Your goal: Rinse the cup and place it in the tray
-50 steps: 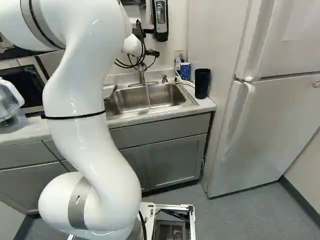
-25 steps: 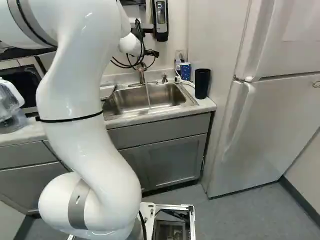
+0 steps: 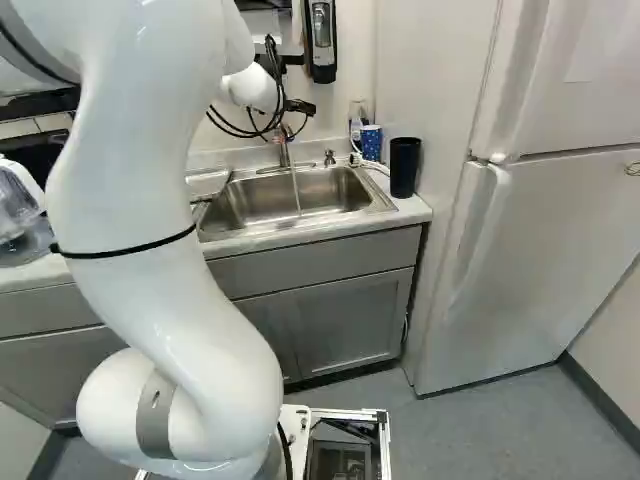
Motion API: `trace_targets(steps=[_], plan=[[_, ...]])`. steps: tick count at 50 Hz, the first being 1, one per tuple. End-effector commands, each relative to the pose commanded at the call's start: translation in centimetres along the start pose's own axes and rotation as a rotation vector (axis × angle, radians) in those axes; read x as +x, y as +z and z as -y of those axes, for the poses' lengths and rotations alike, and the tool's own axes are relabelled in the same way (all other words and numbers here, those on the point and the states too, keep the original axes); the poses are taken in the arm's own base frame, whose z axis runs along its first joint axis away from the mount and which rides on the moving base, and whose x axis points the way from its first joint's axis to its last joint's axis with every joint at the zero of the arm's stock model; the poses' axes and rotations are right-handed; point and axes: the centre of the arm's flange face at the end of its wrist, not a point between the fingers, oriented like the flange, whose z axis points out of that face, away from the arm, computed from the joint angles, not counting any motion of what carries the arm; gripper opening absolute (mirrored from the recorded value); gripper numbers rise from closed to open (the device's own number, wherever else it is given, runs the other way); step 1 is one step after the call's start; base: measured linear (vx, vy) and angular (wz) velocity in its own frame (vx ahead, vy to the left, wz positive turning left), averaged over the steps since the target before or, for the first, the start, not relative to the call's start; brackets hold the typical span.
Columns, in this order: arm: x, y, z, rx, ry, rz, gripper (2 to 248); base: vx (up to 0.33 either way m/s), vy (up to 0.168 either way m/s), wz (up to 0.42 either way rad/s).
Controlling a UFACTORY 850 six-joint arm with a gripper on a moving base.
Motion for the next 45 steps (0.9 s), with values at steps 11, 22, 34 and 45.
trace_targets(steps=[11,22,34,45], plan=[[-0.5,-1.8,0.4,0.007,-0.002,0.012,247,0.000,0.000,0.000],[-1.2,-3.7,0.7,0.014,-0.005,0.038,247,0.000,0.000,0.000],[-1.7,-5.1,1.0,0.020,-0.005,0.054,247,0.000,0.000,0.000],[-2.2,-6.9,1.2,0.024,0.002,0.057,247,0.000,0.000,0.000]])
